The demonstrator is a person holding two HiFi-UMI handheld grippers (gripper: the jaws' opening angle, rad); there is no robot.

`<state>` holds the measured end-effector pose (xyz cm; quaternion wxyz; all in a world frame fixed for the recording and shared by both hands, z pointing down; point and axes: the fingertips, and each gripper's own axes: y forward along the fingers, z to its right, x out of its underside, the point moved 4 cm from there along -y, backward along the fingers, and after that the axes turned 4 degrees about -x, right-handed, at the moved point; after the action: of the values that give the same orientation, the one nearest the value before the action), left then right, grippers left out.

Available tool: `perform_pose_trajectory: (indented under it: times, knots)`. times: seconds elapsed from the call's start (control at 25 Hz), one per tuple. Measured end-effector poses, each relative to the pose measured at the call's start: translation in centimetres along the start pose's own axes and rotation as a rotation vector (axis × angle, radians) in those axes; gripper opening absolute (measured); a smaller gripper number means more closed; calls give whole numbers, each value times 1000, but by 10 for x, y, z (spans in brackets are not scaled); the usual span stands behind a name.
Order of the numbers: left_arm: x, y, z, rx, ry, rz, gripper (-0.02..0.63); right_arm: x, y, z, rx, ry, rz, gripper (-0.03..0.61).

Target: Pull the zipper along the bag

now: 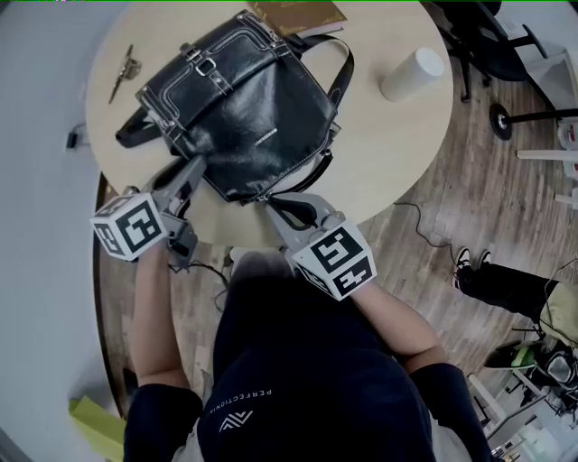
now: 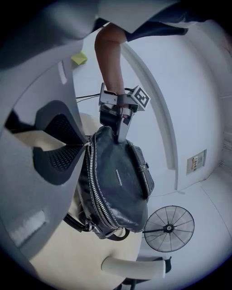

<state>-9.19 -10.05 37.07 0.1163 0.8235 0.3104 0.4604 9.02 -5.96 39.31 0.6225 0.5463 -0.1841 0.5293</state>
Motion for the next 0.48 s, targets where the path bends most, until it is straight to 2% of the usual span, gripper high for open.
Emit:
perform_pose_trajectory:
  times: [0.12,0.48]
  knots:
    - [-3,0,4,-14,35,35,91,-2,-2,4,-24,-21,-8,12]
    - [3,-2,3,-77,42,71,94,-5,-12,19,-77,-65,-31,12]
